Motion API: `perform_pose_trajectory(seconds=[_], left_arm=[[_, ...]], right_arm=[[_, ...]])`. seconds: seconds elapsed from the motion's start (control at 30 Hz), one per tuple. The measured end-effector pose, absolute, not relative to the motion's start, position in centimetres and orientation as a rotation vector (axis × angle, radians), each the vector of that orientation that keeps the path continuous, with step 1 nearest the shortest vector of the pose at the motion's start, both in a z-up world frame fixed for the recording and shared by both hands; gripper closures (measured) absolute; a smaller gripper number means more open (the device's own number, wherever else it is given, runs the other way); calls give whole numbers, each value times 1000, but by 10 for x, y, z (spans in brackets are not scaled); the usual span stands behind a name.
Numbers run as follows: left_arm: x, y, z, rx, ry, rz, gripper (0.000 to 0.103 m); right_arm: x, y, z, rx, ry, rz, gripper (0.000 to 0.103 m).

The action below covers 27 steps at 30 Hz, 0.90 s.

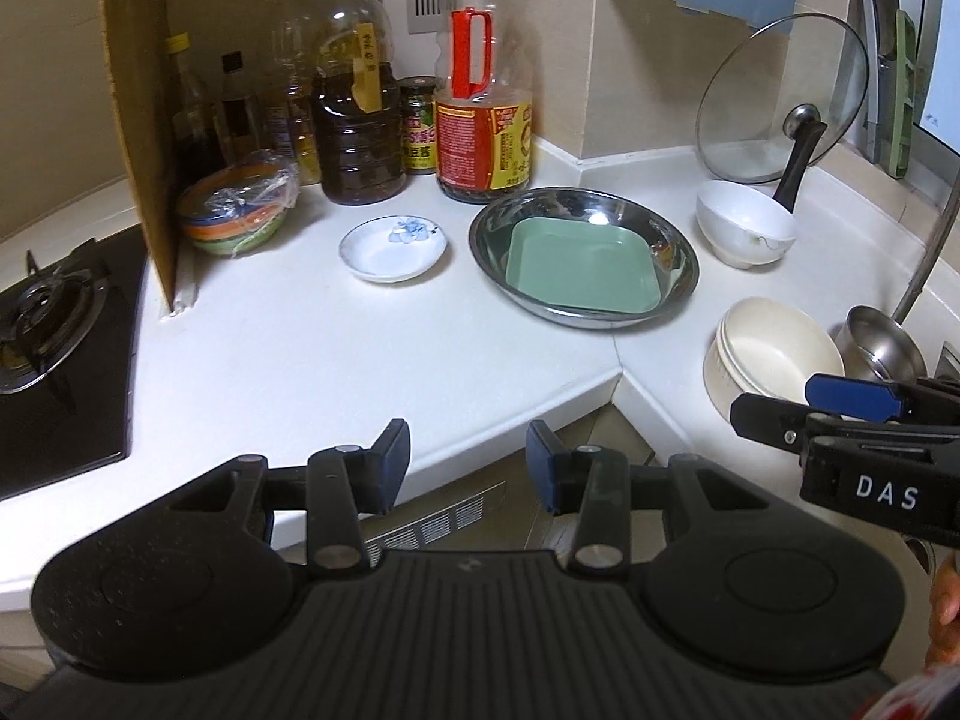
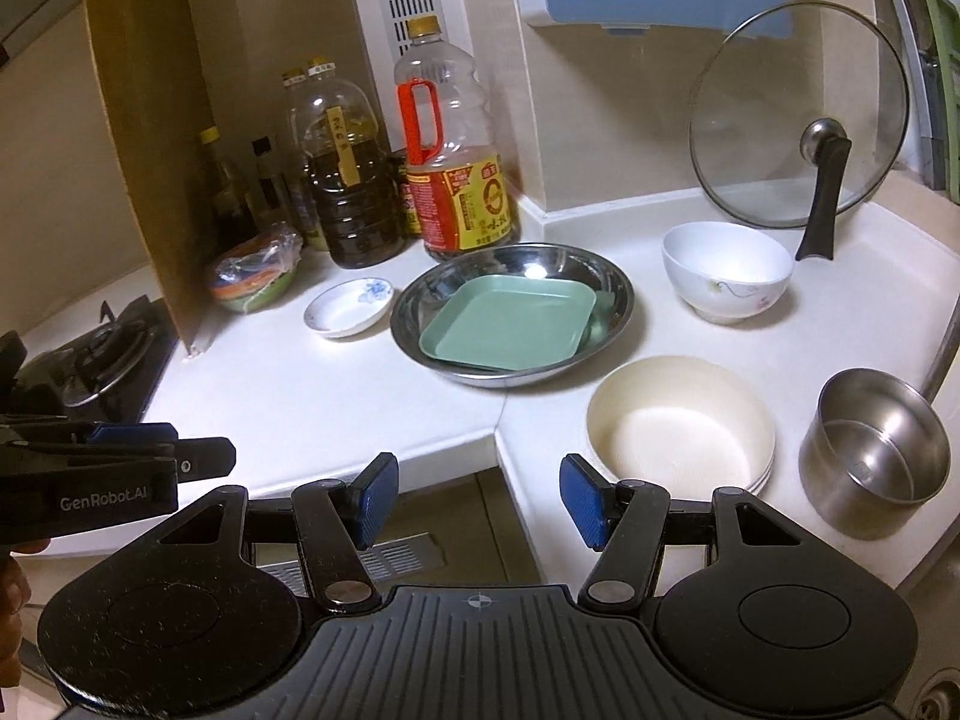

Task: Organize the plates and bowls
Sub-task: 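Move both grippers to the blue-flower white saucer and pinch its rim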

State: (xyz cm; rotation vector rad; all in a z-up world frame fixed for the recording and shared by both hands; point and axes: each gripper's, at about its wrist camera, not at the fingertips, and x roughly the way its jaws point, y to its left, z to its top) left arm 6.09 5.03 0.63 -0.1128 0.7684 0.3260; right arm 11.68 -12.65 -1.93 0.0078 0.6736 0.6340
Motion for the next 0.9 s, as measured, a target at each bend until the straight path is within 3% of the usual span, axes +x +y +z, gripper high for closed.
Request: perform_pose_trajectory(seconds=[0.33, 0.9], left_arm=[[67, 71, 2, -116, 777, 338, 64], [140, 181, -20, -115, 794, 302, 64]], right_arm=[[123, -114, -23, 27, 692, 636, 43], [193, -18, -34, 93, 690, 631, 44]])
